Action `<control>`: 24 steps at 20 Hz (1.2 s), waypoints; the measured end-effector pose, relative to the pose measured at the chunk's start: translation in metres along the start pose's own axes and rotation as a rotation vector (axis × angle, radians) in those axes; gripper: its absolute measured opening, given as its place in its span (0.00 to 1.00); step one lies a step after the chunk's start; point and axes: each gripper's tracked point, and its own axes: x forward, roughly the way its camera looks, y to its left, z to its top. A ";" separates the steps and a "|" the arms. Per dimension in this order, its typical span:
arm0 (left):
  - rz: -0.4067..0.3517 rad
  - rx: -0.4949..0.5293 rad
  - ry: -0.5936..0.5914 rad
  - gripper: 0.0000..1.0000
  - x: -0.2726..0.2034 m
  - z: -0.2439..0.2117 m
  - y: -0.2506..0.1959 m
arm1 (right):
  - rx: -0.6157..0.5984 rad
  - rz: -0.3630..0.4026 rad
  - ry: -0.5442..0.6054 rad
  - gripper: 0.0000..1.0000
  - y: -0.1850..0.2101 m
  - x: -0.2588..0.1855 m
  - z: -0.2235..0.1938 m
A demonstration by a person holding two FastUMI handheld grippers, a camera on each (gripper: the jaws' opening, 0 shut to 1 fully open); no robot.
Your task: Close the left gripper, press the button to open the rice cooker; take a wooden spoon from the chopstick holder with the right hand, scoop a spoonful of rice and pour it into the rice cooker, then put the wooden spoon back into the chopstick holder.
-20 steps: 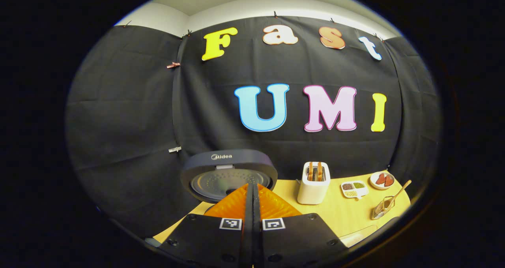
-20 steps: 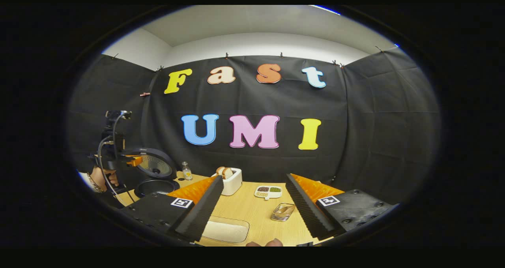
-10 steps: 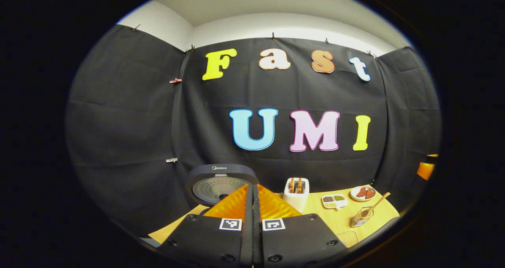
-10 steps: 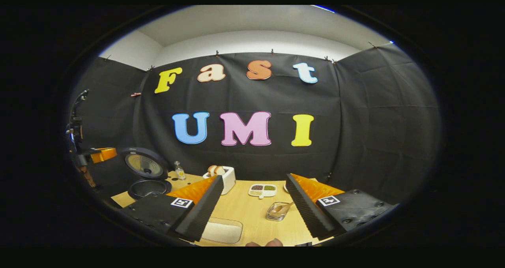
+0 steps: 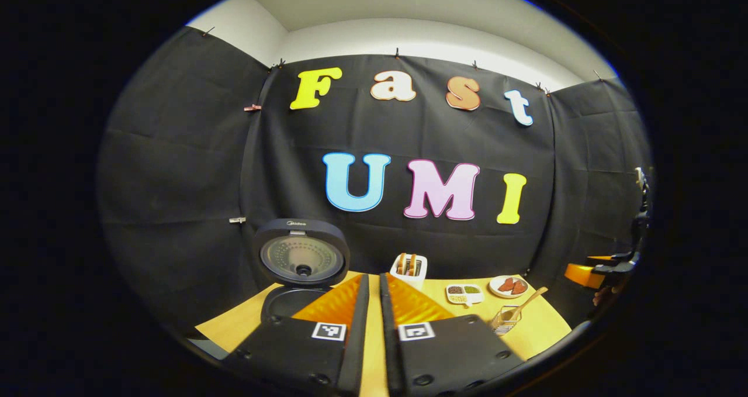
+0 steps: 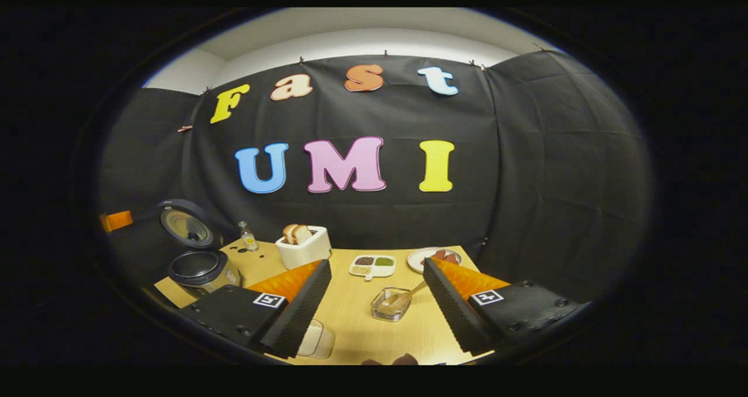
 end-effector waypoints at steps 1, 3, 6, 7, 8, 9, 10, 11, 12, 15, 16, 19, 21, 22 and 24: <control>0.009 0.009 -0.003 0.27 -0.005 -0.003 -0.006 | 0.016 0.002 0.024 0.99 -0.009 0.008 -0.010; 0.038 0.036 -0.002 0.54 -0.014 -0.007 -0.016 | 0.034 0.001 0.059 0.99 -0.028 0.023 -0.028; 0.060 0.034 -0.010 0.68 -0.027 -0.009 -0.036 | 0.054 -0.005 0.097 0.98 -0.055 0.048 -0.055; 0.073 0.026 -0.010 0.69 -0.031 -0.011 -0.039 | 0.065 -0.009 0.114 0.98 -0.063 0.057 -0.065; 0.086 0.021 -0.008 0.71 -0.035 -0.011 -0.041 | 0.081 -0.015 0.124 0.98 -0.071 0.063 -0.072; 0.094 0.019 -0.011 0.72 -0.036 -0.011 -0.043 | 0.100 -0.018 0.131 0.99 -0.077 0.071 -0.077; 0.104 0.022 -0.009 0.74 -0.037 -0.011 -0.044 | 0.114 -0.019 0.139 0.98 -0.080 0.078 -0.083; 0.114 0.025 0.000 0.74 -0.037 -0.014 -0.044 | 0.122 -0.022 0.147 0.98 -0.083 0.086 -0.089; 0.122 0.027 0.013 0.75 -0.037 -0.015 -0.044 | 0.130 -0.024 0.165 0.98 -0.085 0.094 -0.098; 0.147 0.032 0.030 0.75 -0.036 -0.014 -0.047 | 0.177 -0.018 0.210 0.96 -0.088 0.117 -0.123; 0.153 0.038 0.036 0.75 -0.036 -0.013 -0.048 | 0.198 -0.024 0.226 0.97 -0.091 0.123 -0.132; 0.152 0.063 0.053 0.75 -0.035 -0.013 -0.055 | 0.289 -0.049 0.264 0.96 -0.097 0.143 -0.155; 0.149 0.077 0.069 0.75 -0.032 -0.014 -0.059 | 0.341 -0.062 0.290 0.93 -0.099 0.155 -0.168; 0.148 0.080 0.074 0.75 -0.032 -0.015 -0.060 | 0.362 -0.073 0.295 0.91 -0.102 0.161 -0.172; 0.151 0.085 0.089 0.75 -0.030 -0.016 -0.059 | 0.413 -0.066 0.313 0.78 -0.100 0.170 -0.176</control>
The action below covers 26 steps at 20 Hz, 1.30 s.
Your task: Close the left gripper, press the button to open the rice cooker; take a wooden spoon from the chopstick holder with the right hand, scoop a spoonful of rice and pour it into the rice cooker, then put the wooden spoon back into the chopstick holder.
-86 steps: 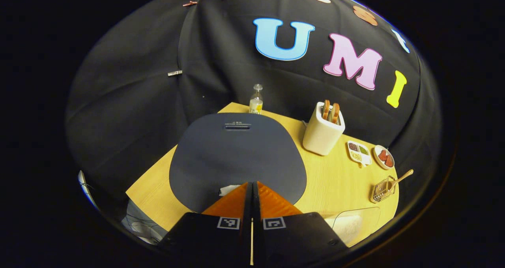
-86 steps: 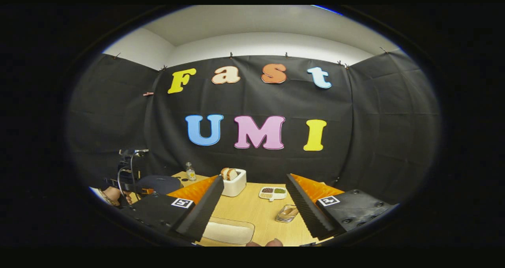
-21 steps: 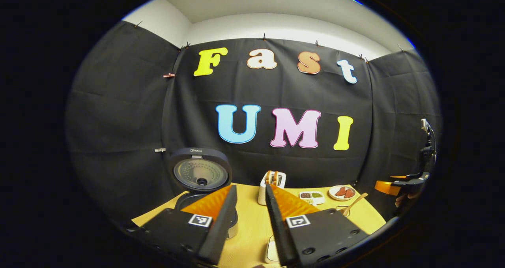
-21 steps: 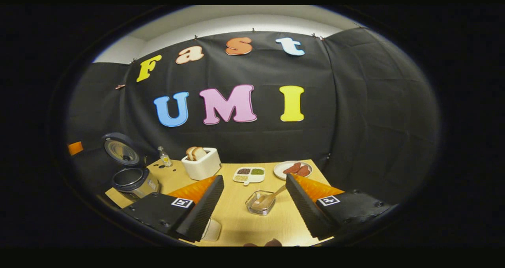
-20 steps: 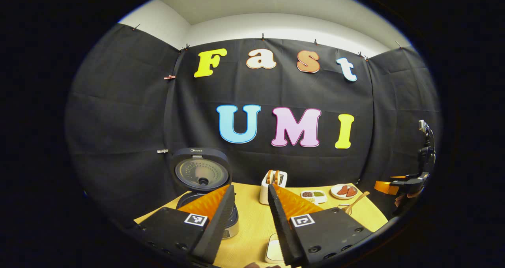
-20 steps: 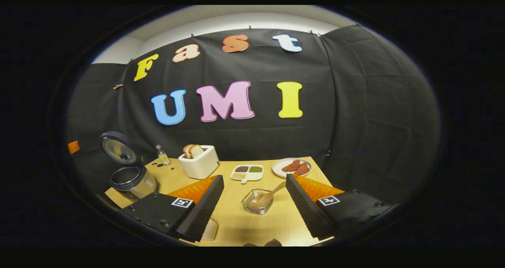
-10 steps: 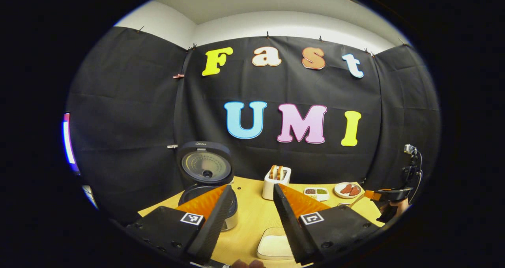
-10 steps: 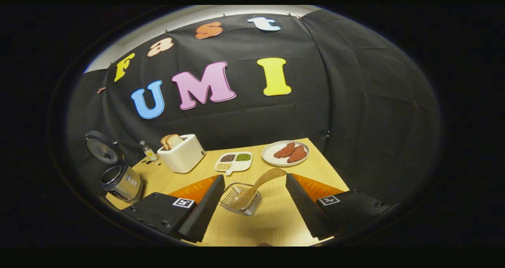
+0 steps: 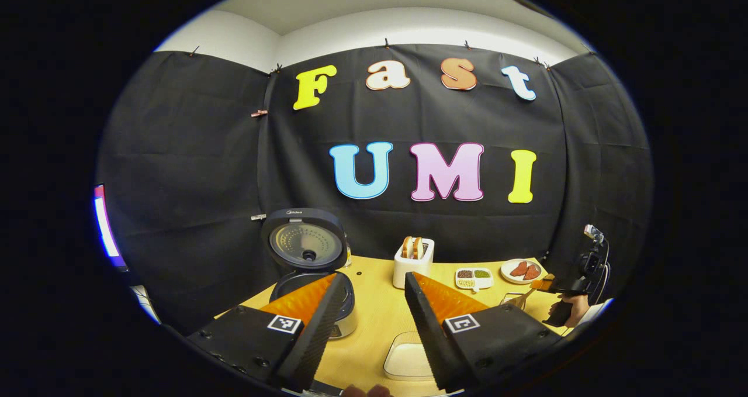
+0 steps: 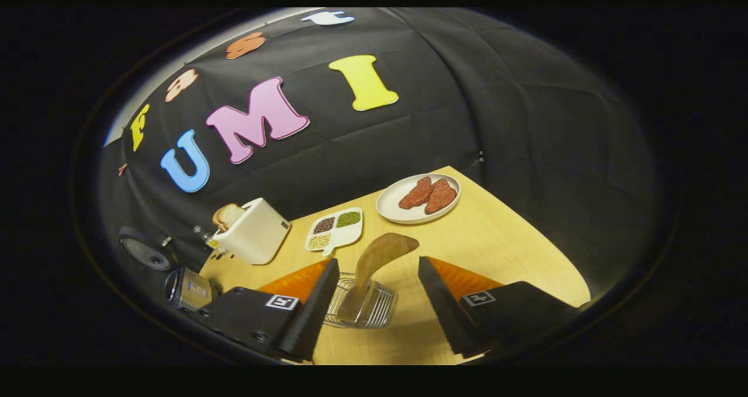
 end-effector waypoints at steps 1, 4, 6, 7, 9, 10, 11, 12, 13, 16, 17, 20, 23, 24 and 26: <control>0.005 -0.003 0.004 0.74 0.000 0.000 0.001 | 0.019 0.010 0.014 0.81 0.003 0.007 -0.005; 0.022 -0.014 0.017 0.75 -0.001 -0.003 0.005 | 0.027 0.021 0.038 0.55 0.004 0.019 -0.013; 0.027 -0.007 0.025 0.75 -0.003 -0.005 0.006 | 0.039 0.019 0.038 0.43 0.004 0.020 -0.010; 0.028 -0.004 0.026 0.75 -0.003 -0.005 0.006 | 0.050 0.021 0.044 0.43 0.005 0.027 -0.014; 0.030 -0.002 0.024 0.75 -0.003 -0.005 0.005 | 0.045 0.019 0.046 0.21 0.008 0.018 -0.012; 0.030 -0.001 0.024 0.75 -0.004 -0.005 0.004 | 0.038 0.017 0.047 0.20 0.011 0.017 -0.011; 0.029 0.001 0.022 0.75 -0.006 -0.004 0.002 | 0.041 0.024 0.049 0.25 0.013 0.020 -0.013; 0.029 0.002 0.022 0.75 -0.007 -0.004 0.002 | 0.045 0.027 0.051 0.17 0.015 0.020 -0.013; 0.028 0.000 0.023 0.75 -0.008 -0.005 0.001 | 0.045 0.029 0.054 0.17 0.015 0.020 -0.012; 0.031 -0.011 0.027 0.75 -0.012 -0.007 0.004 | 0.041 0.056 0.060 0.11 0.023 0.016 -0.015; 0.034 -0.014 0.027 0.75 -0.012 -0.008 0.006 | 0.028 0.063 0.054 0.10 0.026 0.012 -0.013; 0.037 -0.015 0.018 0.75 -0.018 -0.005 0.010 | -0.006 0.075 0.025 0.03 0.034 0.003 -0.003; 0.035 -0.020 0.012 0.75 -0.023 -0.006 0.013 | -0.025 0.084 0.010 0.03 0.041 -0.004 0.006; 0.032 -0.025 0.007 0.75 -0.023 -0.004 0.014 | -0.038 0.089 0.006 0.08 0.044 -0.007 0.008; 0.028 -0.032 0.001 0.75 -0.024 -0.003 0.014 | -0.056 0.094 -0.007 0.08 0.049 -0.014 0.014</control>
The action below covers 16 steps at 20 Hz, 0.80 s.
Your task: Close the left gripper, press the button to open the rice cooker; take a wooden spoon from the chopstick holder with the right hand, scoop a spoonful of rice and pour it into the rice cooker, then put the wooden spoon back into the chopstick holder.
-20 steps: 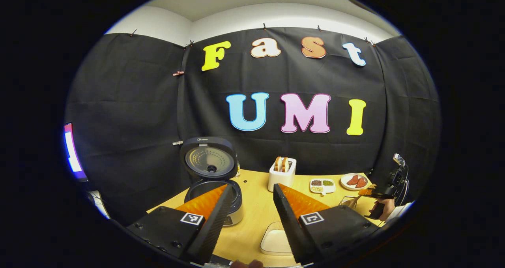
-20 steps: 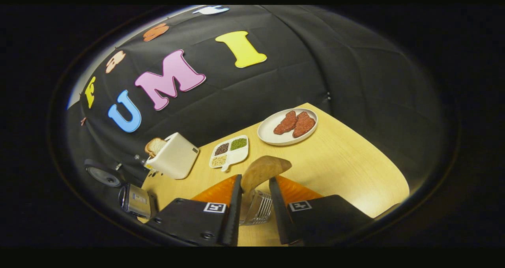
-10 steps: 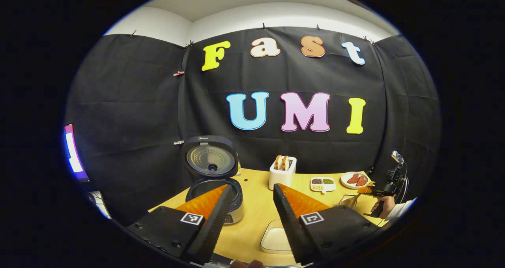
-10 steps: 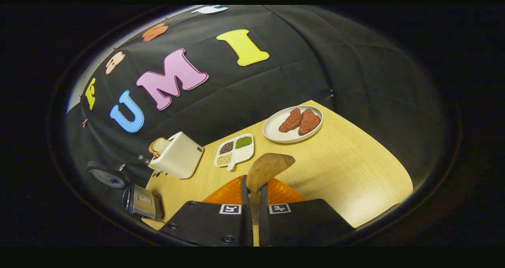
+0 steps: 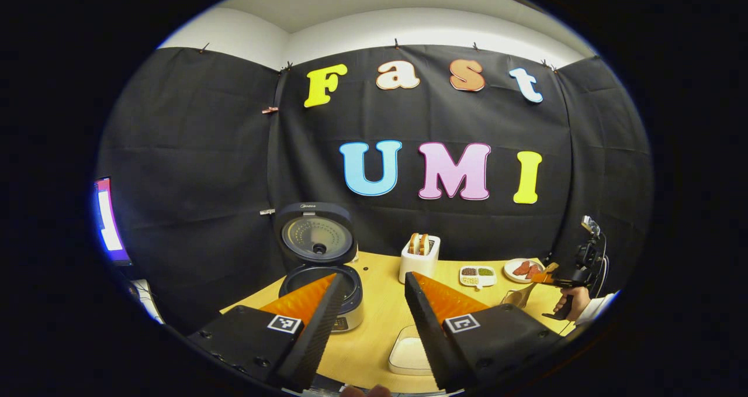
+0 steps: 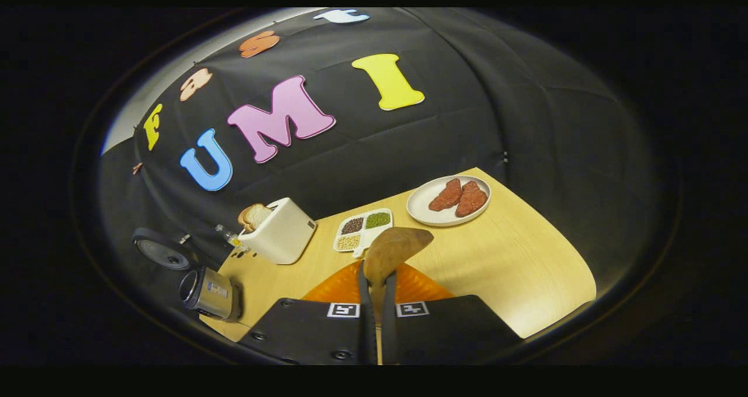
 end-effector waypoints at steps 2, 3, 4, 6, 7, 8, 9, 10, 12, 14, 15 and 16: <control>-0.004 -0.009 -0.008 0.75 -0.001 0.001 0.000 | -0.021 0.007 -0.015 0.08 0.006 -0.008 0.009; -0.007 -0.015 -0.014 0.75 -0.001 0.001 0.000 | -0.038 0.013 -0.022 0.08 0.010 -0.012 0.014; -0.013 -0.024 -0.018 0.75 -0.001 0.001 0.000 | -0.056 0.022 -0.028 0.08 0.015 -0.019 0.019; -0.037 -0.048 -0.021 0.74 0.001 -0.001 -0.003 | -0.084 0.034 -0.041 0.08 0.025 -0.034 0.028; -0.055 -0.056 -0.024 0.74 0.003 -0.001 -0.005 | -0.089 0.041 -0.044 0.08 0.032 -0.043 0.032; -0.072 -0.054 -0.019 0.74 0.005 -0.001 -0.006 | -0.089 0.053 -0.050 0.10 0.042 -0.053 0.036; -0.090 -0.056 -0.024 0.74 0.006 0.000 -0.005 | -0.089 0.070 -0.048 0.12 0.053 -0.062 0.038; -0.106 -0.061 -0.038 0.75 0.009 0.003 -0.001 | -0.089 0.086 -0.046 0.04 0.064 -0.071 0.037; -0.146 -0.072 -0.045 0.75 0.015 0.003 0.002 | -0.091 0.117 -0.041 0.08 0.090 -0.089 0.035; -0.188 -0.076 -0.047 0.76 0.018 0.002 0.008 | -0.093 0.144 -0.022 0.04 0.119 -0.105 0.024; -0.208 -0.084 -0.047 0.76 0.021 0.000 0.011 | -0.097 0.153 -0.014 0.03 0.132 -0.112 0.018; -0.226 -0.098 -0.045 0.76 0.023 -0.002 0.015 | -0.106 0.156 -0.007 0.05 0.143 -0.118 0.011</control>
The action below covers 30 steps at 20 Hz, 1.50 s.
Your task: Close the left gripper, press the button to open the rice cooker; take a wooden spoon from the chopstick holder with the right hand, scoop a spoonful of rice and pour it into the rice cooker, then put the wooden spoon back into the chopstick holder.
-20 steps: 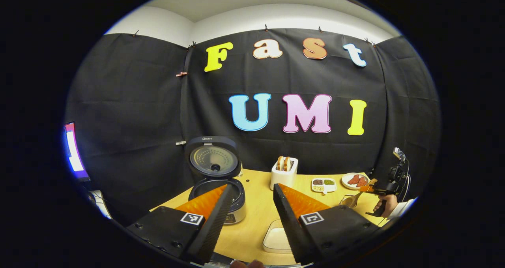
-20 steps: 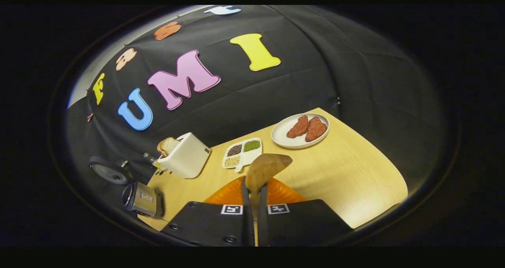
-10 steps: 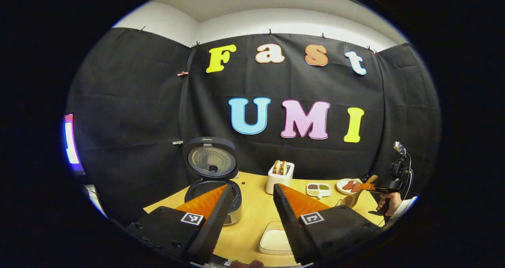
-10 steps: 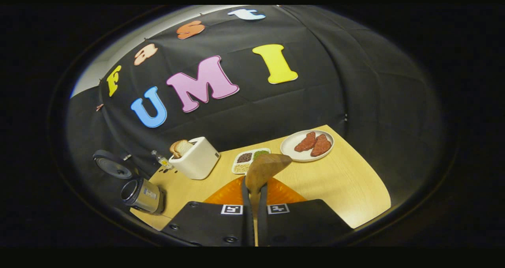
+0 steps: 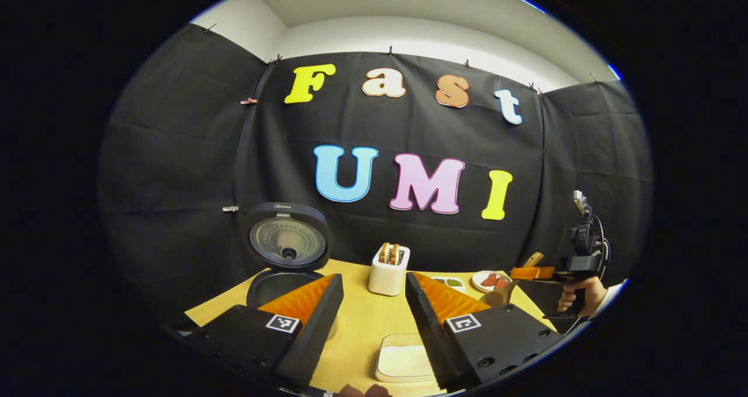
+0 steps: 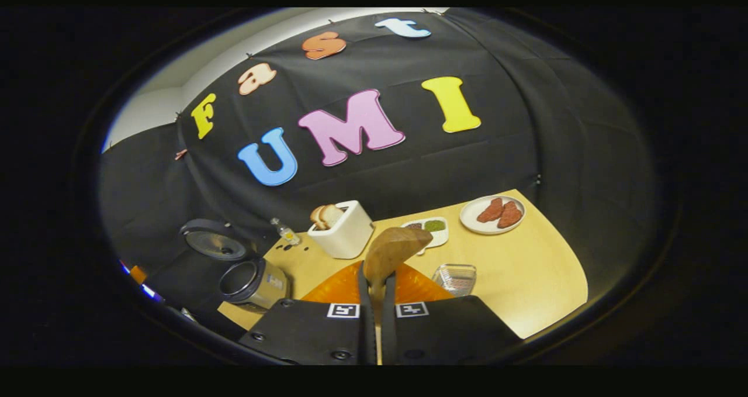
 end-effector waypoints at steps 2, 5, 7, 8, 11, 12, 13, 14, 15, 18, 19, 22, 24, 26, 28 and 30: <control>-0.032 -0.033 0.000 0.80 0.004 -0.001 0.011 | -0.023 -0.001 0.011 0.10 0.021 -0.006 -0.013; -0.081 -0.054 -0.014 0.81 0.004 -0.002 0.024 | -0.052 -0.004 0.028 0.03 0.049 -0.014 -0.034; -0.112 -0.060 -0.012 0.81 0.005 -0.005 0.031 | -0.068 -0.017 0.049 0.08 0.060 -0.018 -0.053; -0.123 -0.064 -0.008 0.81 0.005 -0.006 0.035 | -0.082 -0.023 0.065 0.08 0.065 -0.018 -0.064; -0.136 -0.081 -0.014 0.80 0.003 -0.005 0.048 | -0.160 -0.048 0.127 0.13 0.069 -0.014 -0.103; -0.139 -0.092 -0.015 0.81 0.001 -0.006 0.051 | -0.184 -0.051 0.149 0.08 0.070 -0.011 -0.116; -0.142 -0.102 -0.011 0.81 -0.001 -0.009 0.055 | -0.209 -0.055 0.173 0.03 0.070 -0.007 -0.129; -0.142 -0.105 -0.004 0.81 -0.003 -0.013 0.057 | -0.234 -0.059 0.201 0.08 0.070 -0.005 -0.142; -0.144 -0.107 -0.001 0.80 -0.005 -0.016 0.059 | -0.261 -0.059 0.221 0.08 0.070 -0.002 -0.154; -0.150 -0.096 -0.021 0.81 -0.012 -0.012 0.062 | -0.340 -0.071 0.258 0.08 0.070 0.012 -0.179; -0.146 -0.091 -0.023 0.80 -0.014 -0.013 0.064 | -0.364 -0.080 0.271 0.08 0.068 0.017 -0.186; -0.138 -0.094 -0.033 0.80 -0.022 -0.012 0.067 | -0.395 -0.079 0.306 0.08 0.071 0.027 -0.205; -0.132 -0.093 -0.030 0.80 -0.025 -0.016 0.071 | -0.414 -0.071 0.310 0.08 0.079 0.029 -0.209; -0.124 -0.099 -0.034 0.80 -0.026 -0.015 0.074 | -0.408 -0.050 0.327 0.04 0.089 0.029 -0.218; -0.115 -0.106 -0.036 0.80 -0.027 -0.015 0.077 | -0.356 -0.035 0.341 0.08 0.096 0.028 -0.222; -0.106 -0.106 -0.035 0.80 -0.027 -0.015 0.082 | -0.266 -0.031 0.349 0.04 0.100 0.031 -0.224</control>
